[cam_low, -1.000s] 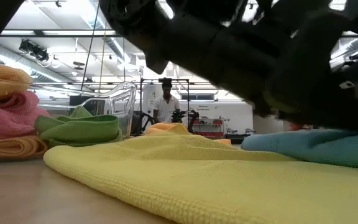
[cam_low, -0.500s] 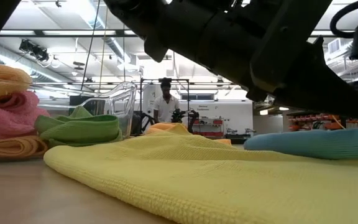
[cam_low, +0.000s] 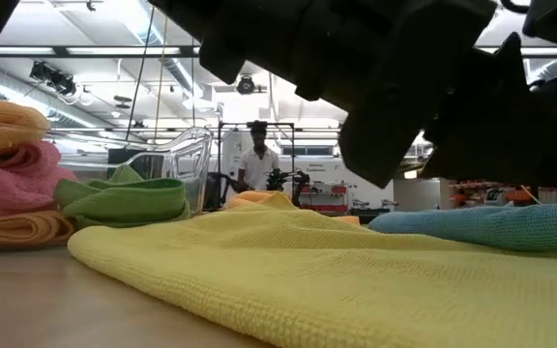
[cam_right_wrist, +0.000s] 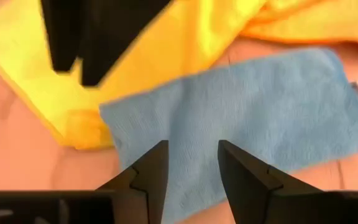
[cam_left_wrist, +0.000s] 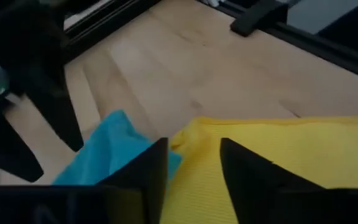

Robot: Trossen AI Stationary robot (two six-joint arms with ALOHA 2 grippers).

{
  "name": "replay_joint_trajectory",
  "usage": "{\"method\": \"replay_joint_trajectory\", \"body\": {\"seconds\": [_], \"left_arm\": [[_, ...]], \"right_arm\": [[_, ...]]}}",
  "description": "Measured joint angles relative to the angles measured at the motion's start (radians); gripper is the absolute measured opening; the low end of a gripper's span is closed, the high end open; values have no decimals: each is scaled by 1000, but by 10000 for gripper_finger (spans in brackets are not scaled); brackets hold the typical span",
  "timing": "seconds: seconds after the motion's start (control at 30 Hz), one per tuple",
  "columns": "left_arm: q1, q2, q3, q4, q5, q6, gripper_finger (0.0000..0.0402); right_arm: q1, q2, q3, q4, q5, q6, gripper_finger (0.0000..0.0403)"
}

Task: Fold microfiber towels
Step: Fold the blue microfiber cloth

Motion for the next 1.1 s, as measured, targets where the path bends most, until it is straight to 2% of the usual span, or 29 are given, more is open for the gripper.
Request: {"method": "replay_joint_trajectory", "body": {"seconds": [0.17, 0.37, 0.47, 0.63, 0.83, 0.97, 1.1], "left_arm": [[11, 20, -1, 4, -64, 19, 193], [12, 57, 2, 47, -92, 52, 191], [10, 66, 0, 40, -101, 51, 177], [13, 73, 0, 55, -156, -40, 143], [18, 73, 0, 62, -194, -158, 71], [19, 73, 0, 59, -192, -216, 18], [19, 73, 0, 61, -191, -282, 17]], "right_arm": [[0, -40, 0, -11, 21, -1, 147], [0, -44, 0, -12, 31, 8, 147], [3, -44, 0, -10, 31, 11, 147], [8, -42, 0, 13, 31, -1, 147], [51, 21, 2, 145, 27, -150, 147], [78, 93, 5, 154, 27, -187, 149], [78, 155, 40, 132, 31, -196, 168]]}}
